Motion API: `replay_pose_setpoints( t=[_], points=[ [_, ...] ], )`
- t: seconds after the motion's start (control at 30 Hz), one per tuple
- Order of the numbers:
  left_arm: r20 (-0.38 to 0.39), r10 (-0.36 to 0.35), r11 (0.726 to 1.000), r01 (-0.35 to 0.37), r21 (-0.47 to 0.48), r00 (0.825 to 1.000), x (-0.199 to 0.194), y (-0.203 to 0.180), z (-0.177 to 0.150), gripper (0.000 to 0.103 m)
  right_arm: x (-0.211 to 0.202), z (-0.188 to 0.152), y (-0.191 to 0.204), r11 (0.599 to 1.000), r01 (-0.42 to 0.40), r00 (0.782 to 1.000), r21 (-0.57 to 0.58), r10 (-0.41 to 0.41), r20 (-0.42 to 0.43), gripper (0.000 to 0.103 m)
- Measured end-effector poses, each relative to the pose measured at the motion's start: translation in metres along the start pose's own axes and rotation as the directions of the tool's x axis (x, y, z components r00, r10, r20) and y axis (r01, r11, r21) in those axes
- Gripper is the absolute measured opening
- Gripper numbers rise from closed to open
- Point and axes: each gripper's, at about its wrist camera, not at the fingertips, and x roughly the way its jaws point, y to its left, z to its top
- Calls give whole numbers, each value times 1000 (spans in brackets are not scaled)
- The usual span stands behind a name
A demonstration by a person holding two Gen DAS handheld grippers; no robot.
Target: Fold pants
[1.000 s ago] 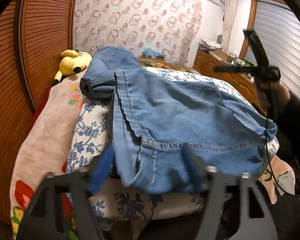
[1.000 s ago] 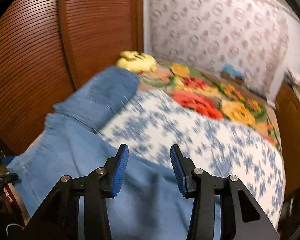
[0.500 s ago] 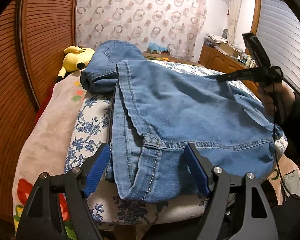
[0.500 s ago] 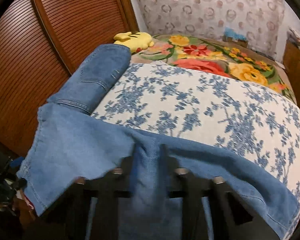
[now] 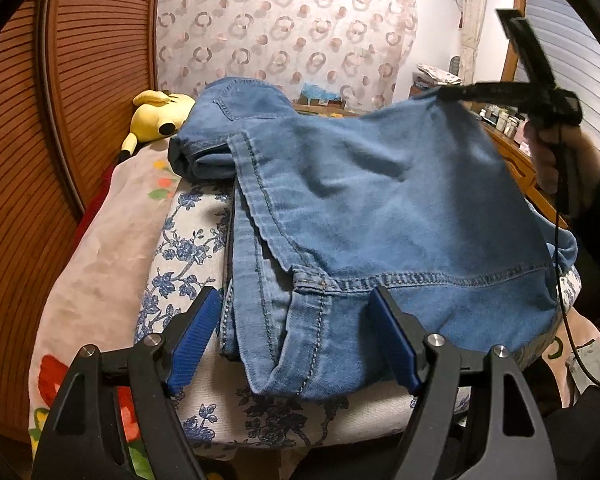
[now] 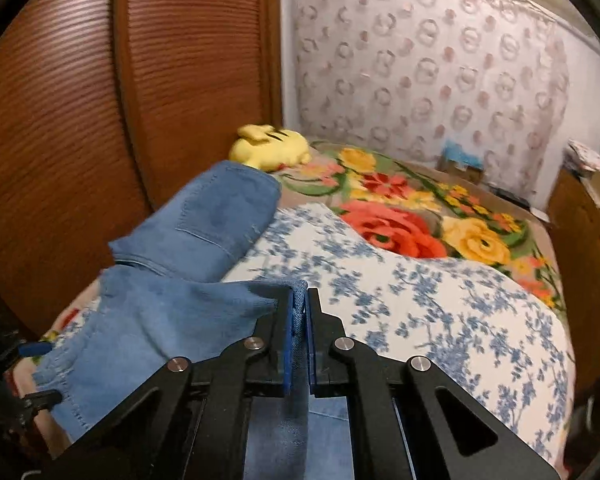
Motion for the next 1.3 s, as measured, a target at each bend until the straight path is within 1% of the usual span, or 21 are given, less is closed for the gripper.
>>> replay_pose_setpoints(
  t=[0.03,0.07,0.1,0.17,0.23,0.27,0.43,0.53,0.63,0.67,0.73,0.83,0.97,1.03,1.07,1.13,1.17,1.2,1.3],
  points=[
    [3,0,1000,0,1,1000,-1,0,0,77,1,-3,-1,1000,9,1000,2,-9,-13,5],
    [6,1,1000,-1,3,1000,-2,0,0,77,2,-7,-3,1000,15,1000,4,-15,-23,11],
    [12,6,1000,-6,7,1000,-4,-1,1,77,3,-10,-5,1000,31,999,7,-30,-30,15],
    [21,9,1000,-10,12,1000,-7,-2,1,77,0,-17,-11,999,42,999,18,-42,-34,32],
    [32,8,1000,-8,13,999,-10,-4,1,77,-9,-24,-16,998,49,998,33,-48,-34,41],
    [41,4,1000,-5,15,999,-12,-6,1,77,-16,-29,-18,998,46,999,41,-45,-30,42],
    [66,-18,999,16,34,998,-18,-14,3,77,-47,-60,-27,996,48,999,78,-46,-26,42],
    [60,-37,998,34,53,997,-15,-20,4,70,-63,-86,-29,995,51,998,88,-47,-48,42],
    [37,-44,998,42,44,998,-7,-22,3,61,-71,-114,-32,993,83,994,82,-77,-71,42],
    [30,-45,998,44,40,999,-4,-22,3,60,-70,-122,-34,992,89,993,87,-82,-82,42],
    [12,-40,999,39,30,999,3,-22,1,60,-66,-138,-36,990,103,990,95,-92,-111,42],
    [5,-51,999,51,-1,999,8,-20,-1,60,-60,-153,-39,988,116,985,106,-100,-144,42],
    [8,-56,998,56,-8,998,8,-19,-2,60,-49,-160,-38,982,143,978,120,-121,-171,42],
    [10,-56,998,56,-6,998,8,-19,-1,57,-47,-158,-33,982,151,979,114,-132,-158,42],
    [14,-57,998,57,-6,998,7,-19,-1,54,-48,-159,-32,981,152,979,117,-133,-157,42],
    [24,-43,999,43,-6,999,5,-19,-1,41,-48,-159,-31,981,151,979,119,-132,-154,42],
    [27,-25,1000,25,-5,999,4,-18,0,26,-49,-160,-30,982,151,980,116,-132,-152,43],
    [29,-9,1000,9,-10,1000,3,-17,1,25,-49,-161,-29,982,150,980,112,-132,-150,44],
    [15,-16,1000,16,-18,1000,5,-13,3,24,-50,-166,-28,982,151,981,110,-135,-142,46]
  ],
)
